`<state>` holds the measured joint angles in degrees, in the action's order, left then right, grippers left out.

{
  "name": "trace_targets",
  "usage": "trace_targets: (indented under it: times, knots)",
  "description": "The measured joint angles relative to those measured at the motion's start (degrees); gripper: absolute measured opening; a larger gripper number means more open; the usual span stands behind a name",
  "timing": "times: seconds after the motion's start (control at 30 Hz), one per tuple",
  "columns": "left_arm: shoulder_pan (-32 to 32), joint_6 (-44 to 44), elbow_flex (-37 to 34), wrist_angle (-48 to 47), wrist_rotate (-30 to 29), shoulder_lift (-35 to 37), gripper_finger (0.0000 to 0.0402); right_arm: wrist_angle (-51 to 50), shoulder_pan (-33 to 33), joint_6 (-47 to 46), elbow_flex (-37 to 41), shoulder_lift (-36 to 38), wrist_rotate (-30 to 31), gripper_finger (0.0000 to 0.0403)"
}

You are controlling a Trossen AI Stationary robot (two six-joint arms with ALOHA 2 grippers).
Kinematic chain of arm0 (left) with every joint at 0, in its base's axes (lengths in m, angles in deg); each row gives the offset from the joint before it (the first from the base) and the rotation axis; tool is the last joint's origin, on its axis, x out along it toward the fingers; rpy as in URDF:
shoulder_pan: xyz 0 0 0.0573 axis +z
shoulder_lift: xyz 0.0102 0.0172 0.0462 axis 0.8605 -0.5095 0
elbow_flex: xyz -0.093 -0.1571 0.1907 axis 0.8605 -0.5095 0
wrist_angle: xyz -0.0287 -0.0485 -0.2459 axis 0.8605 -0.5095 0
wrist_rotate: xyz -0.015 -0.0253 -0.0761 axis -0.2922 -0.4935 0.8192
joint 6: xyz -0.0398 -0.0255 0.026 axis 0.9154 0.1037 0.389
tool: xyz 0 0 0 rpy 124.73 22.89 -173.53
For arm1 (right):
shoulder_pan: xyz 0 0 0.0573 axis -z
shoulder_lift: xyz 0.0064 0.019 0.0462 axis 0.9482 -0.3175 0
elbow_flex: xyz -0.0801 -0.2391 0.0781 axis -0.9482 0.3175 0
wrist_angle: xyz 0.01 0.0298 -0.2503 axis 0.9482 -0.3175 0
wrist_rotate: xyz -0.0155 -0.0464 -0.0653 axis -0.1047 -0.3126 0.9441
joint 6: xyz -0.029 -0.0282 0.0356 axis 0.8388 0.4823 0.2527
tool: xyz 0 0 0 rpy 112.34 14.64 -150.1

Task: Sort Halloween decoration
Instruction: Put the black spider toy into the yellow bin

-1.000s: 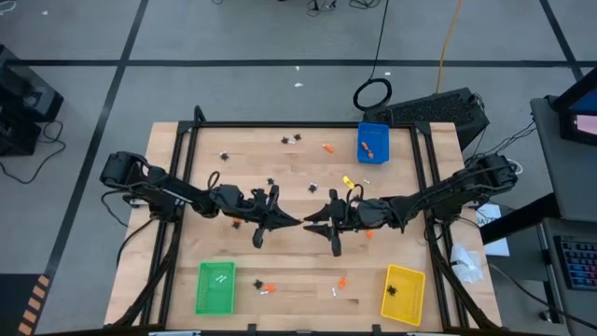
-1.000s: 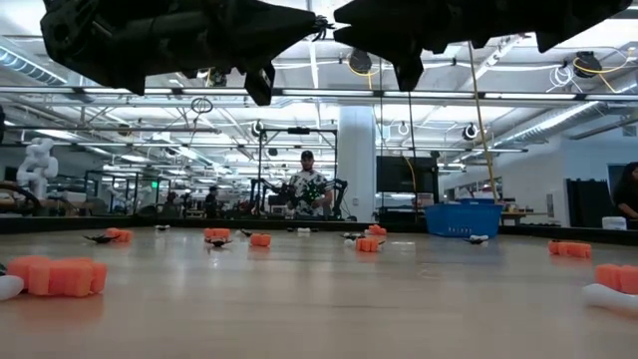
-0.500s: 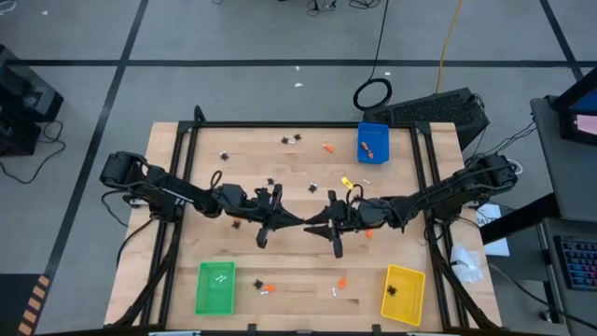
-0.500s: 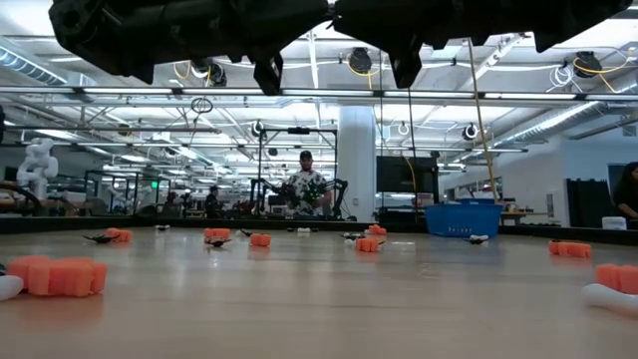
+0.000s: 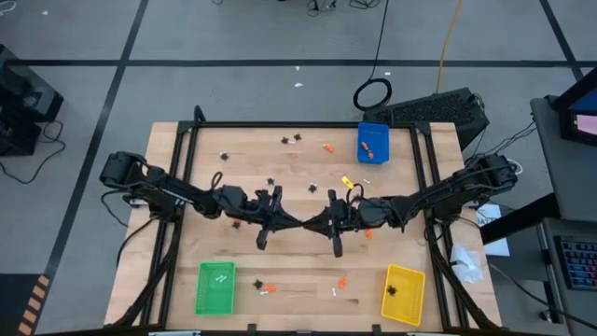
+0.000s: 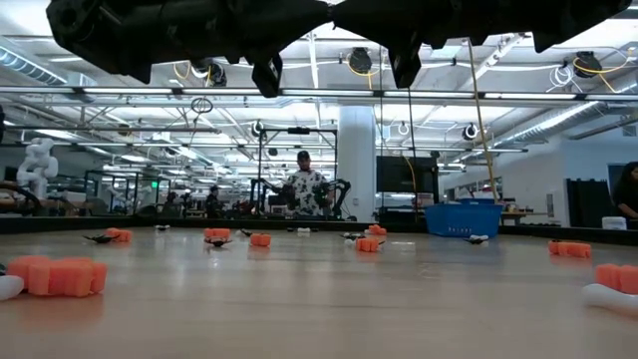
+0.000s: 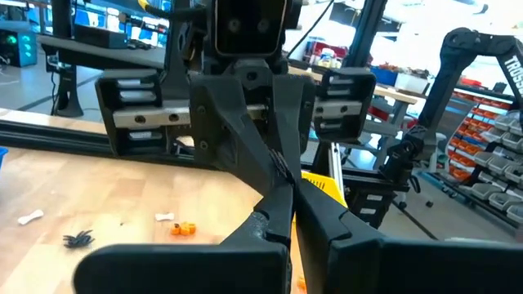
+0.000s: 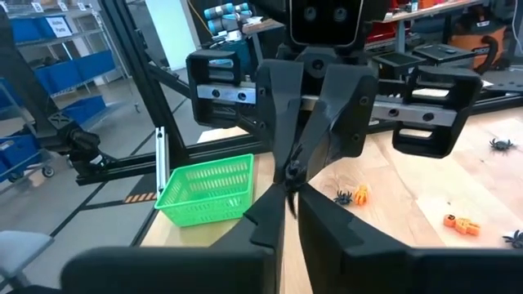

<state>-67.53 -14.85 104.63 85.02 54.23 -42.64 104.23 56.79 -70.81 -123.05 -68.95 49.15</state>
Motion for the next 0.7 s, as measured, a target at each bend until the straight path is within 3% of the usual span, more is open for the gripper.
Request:
trace_targets:
  times: [0.43, 0.57, 0.7]
  knots:
    - [-0.21, -0.02, 0.0, -0.46, -1.44, -0.02, 0.0005, 0.18, 0.0, 0.14, 0.0, 0.02, -0.07, 0.0087]
    - [-0.21, -0.02, 0.0, -0.3, -1.44, -0.02, 0.0005, 0.18, 0.0, 0.43, 0.0, 0.02, -0.02, 0.0073]
    - [-0.23, -0.02, -0.01, -0.04, -1.45, -0.02, 0.0005, 0.05, 0.02, 1.44, 0.0, 0.02, -0.04, 0.0029]
